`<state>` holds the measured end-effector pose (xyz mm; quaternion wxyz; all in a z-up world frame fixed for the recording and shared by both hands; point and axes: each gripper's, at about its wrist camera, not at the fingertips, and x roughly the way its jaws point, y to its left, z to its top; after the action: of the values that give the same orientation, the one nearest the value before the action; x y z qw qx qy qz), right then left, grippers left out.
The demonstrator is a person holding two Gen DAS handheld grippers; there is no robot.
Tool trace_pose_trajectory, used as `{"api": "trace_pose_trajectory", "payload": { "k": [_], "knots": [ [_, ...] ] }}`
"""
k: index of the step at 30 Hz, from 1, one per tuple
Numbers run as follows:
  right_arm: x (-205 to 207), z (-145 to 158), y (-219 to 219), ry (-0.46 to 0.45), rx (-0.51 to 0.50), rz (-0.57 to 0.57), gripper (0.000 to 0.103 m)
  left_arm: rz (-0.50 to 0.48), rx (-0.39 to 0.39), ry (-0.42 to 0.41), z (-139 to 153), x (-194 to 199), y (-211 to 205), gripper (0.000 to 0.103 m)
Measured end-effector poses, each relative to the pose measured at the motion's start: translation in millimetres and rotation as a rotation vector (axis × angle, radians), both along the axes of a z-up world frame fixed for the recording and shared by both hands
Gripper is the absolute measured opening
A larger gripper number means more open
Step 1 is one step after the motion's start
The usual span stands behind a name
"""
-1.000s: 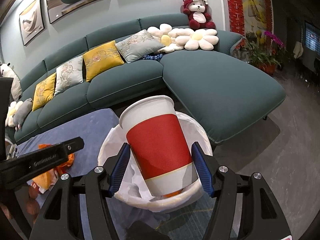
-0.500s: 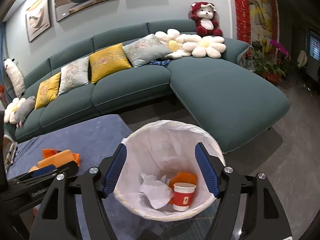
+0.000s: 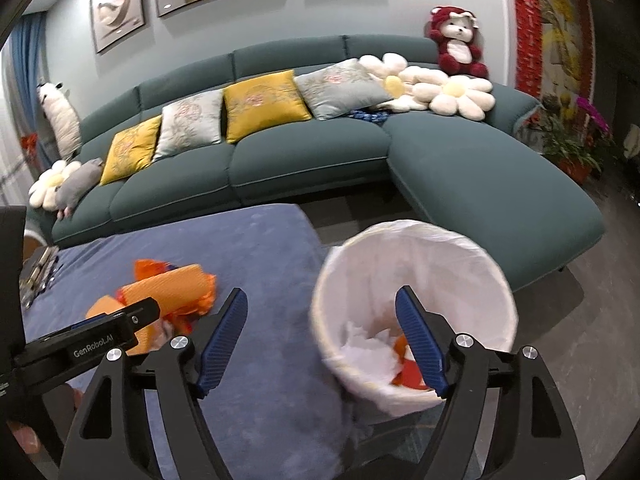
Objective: Collect trash
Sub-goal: 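Move both tools back toward the orange foam nets on the table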
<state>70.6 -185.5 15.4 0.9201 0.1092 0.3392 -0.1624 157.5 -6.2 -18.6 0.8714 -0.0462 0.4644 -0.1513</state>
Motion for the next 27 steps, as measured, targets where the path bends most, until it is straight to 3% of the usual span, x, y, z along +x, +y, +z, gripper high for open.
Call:
{"api": "trace_pose_trajectory", "payload": {
  "k": [13, 27],
  "knots": [
    [38, -13, 94, 0.040, -0.008, 0.144, 0.076, 0.184, 0.000, 0.035, -18, 12, 116, 0.080],
    [92, -43, 171, 0.118, 0.006, 0.264, 0.076, 0.283, -0.018, 0.096, -42, 35, 186, 0.082]
  ]
}}
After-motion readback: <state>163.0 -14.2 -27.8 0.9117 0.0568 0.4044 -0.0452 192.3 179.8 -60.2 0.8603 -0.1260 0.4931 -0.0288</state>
